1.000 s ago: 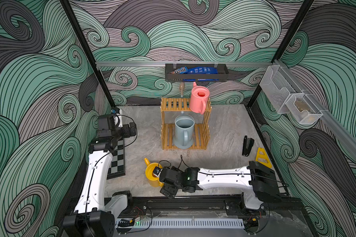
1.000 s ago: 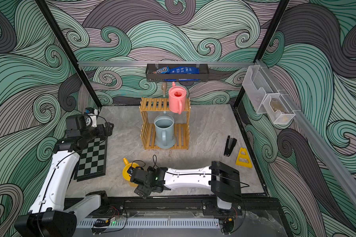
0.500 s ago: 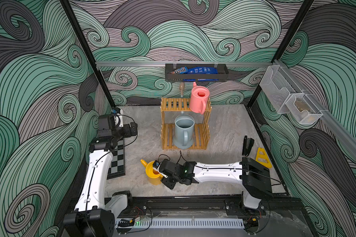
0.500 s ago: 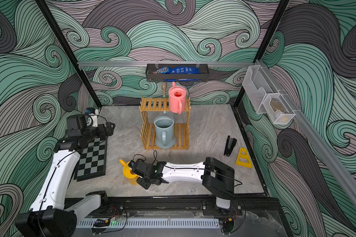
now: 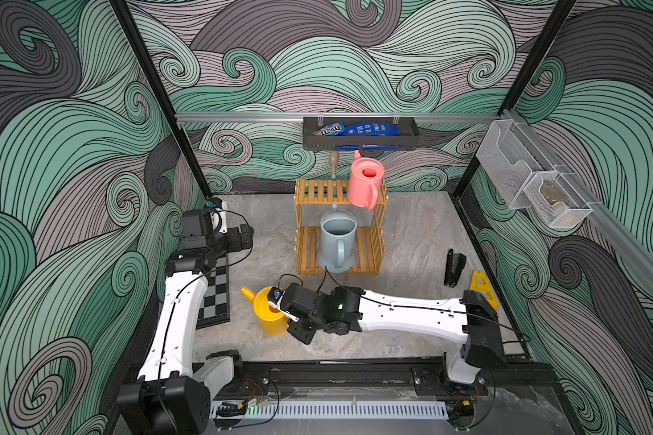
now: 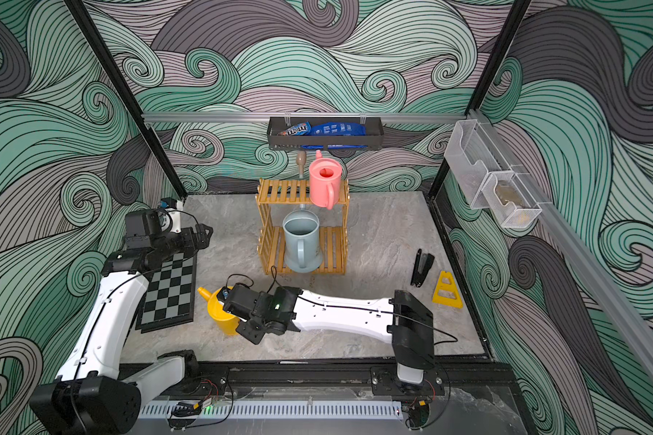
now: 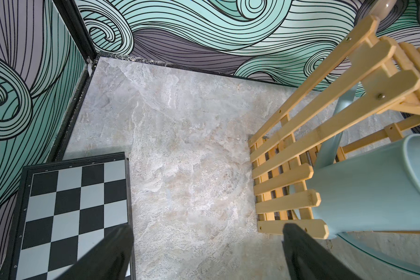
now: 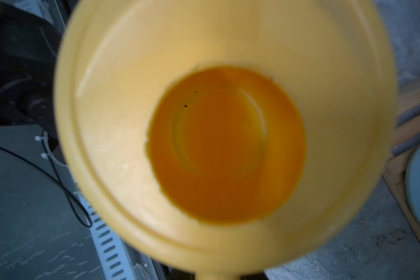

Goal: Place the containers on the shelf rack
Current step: 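Pick up a container from the center of the board, then place the container on the shelf.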

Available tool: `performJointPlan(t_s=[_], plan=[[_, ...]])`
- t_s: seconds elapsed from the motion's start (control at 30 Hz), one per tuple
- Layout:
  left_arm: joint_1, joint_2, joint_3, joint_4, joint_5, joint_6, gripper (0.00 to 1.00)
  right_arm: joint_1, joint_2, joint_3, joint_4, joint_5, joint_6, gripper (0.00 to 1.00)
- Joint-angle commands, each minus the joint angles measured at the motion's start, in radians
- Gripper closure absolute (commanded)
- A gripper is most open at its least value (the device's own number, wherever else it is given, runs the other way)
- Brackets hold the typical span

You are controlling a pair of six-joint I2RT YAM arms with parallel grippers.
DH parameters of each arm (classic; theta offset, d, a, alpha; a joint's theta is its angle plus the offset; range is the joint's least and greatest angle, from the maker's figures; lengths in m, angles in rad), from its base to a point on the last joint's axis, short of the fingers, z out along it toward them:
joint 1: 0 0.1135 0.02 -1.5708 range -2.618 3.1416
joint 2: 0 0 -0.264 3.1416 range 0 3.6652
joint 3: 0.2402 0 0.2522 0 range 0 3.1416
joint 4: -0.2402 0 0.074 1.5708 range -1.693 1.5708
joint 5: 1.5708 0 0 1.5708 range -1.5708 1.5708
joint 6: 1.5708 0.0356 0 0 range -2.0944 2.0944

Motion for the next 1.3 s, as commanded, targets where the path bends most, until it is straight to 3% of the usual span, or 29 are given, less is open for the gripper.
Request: performJointPlan(t_s=[0.0,0.13,0.33,0.53,0.7,1.17,1.27], plan=[[0.005,0.006,0.004,0.01,0.016,-0.002,0.01,-0.065,-0.083,0.119,-0.154,0.097,0.113,0.99],[0.004,0.011,0.009,0.009,-0.017,0.002,0.01,-0.174,-0.098,0.239,-0.254,0.116,0.171,0.99],[0.004,0.01,0.002,0.0,0.013,-0.009,0.01,-0.276,-0.092,0.419,-0.24,0.195,0.175,1.0],[-0.007,0.006,-0.011,0.005,0.04,-0.019,0.01,-0.384,0.015,0.629,-0.251,0.184,0.171,0.97],[-0.021,0.008,-0.026,0.02,0.047,-0.022,0.01,-0.421,0.133,0.792,-0.289,0.25,0.146,0.94],[-0.047,0.011,-0.029,0.025,0.067,-0.023,0.01,-0.468,0.253,0.842,-0.226,0.299,0.156,0.91],[-0.049,0.01,-0.024,0.016,0.072,-0.023,0.01,-0.469,0.258,0.843,-0.212,0.306,0.145,0.86]])
